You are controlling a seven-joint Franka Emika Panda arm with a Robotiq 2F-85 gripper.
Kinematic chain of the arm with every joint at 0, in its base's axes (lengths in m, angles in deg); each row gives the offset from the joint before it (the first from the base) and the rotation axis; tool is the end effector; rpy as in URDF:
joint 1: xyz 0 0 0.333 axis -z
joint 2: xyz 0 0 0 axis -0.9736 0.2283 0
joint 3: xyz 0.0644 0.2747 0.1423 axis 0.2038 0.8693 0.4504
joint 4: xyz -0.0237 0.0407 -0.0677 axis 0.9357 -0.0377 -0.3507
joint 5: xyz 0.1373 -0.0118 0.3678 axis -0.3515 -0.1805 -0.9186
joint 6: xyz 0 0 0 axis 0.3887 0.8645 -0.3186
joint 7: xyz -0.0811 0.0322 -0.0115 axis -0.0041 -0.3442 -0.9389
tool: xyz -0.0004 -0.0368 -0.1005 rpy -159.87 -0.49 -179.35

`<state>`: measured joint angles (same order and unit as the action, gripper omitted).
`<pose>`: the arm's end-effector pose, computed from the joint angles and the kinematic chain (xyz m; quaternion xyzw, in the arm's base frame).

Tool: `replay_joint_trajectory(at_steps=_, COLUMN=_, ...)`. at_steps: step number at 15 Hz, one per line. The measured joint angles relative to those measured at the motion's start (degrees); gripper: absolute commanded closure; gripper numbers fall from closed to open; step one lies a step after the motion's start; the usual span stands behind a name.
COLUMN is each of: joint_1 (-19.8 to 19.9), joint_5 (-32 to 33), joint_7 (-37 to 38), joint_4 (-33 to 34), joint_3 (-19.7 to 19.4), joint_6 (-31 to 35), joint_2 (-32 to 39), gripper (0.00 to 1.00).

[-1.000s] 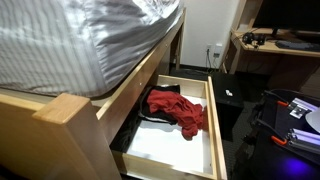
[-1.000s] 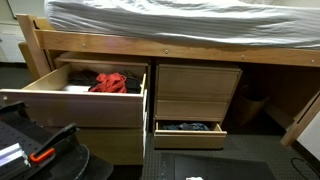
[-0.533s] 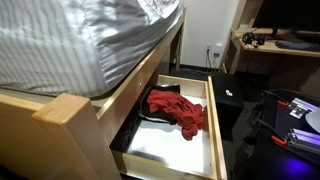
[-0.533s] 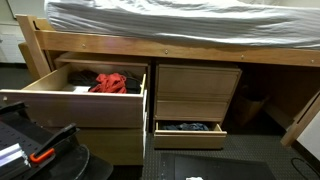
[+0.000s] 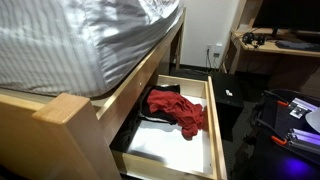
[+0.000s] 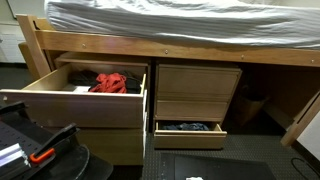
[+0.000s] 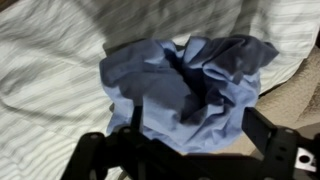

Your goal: Remove the blue t-shirt from the topmost drawer on the left then place it back in the drawer

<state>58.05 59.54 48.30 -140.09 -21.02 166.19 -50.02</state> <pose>0.6382 0.2396 0.5905 -0.9354 0.0530 -0.3077 0.1660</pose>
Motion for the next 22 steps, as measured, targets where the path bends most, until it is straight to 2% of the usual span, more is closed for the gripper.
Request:
replay_joint_trajectory(at_steps=2, joint_1=0.39, joint_5=0.56, joint_7=0.84, joint_4=0.02, joint_3=0.00, joint_6=0.51, joint_2=0.87, gripper=0.00)
replay_joint_trajectory(at_steps=3, joint_1=0.52, joint_5=0.54, joint_7=0.86, joint_4=0.03, joint_3=0.02, joint_6=0.64, joint_2=1.21, gripper=0.25)
replay_joint_trajectory(at_steps=4, joint_1=0.65, joint_5=0.46, joint_7=0.86, joint_4=0.05, joint_3=0.14, joint_6=0.71, joint_2=1.43, gripper=0.26)
replay_joint_trajectory(at_steps=14, joint_1=1.08, joint_5=0.35, joint_7=0.88, joint_4=0.38, joint_3=0.97, joint_6=0.74, joint_2=1.72, gripper=0.96)
replay_joint_trajectory(at_steps=15, joint_1=1.10, joint_5=0.35, joint_7=0.88, joint_4=0.49, joint_3=0.97, joint_6=0.74, joint_2=1.81, gripper=1.00)
replay_joint_trajectory(at_steps=22, joint_1=1.55, joint_5=0.61, joint_7=1.17, joint_4=2.50, joint_3=0.90, joint_6=-0.33, joint_2=2.32, gripper=0.98)
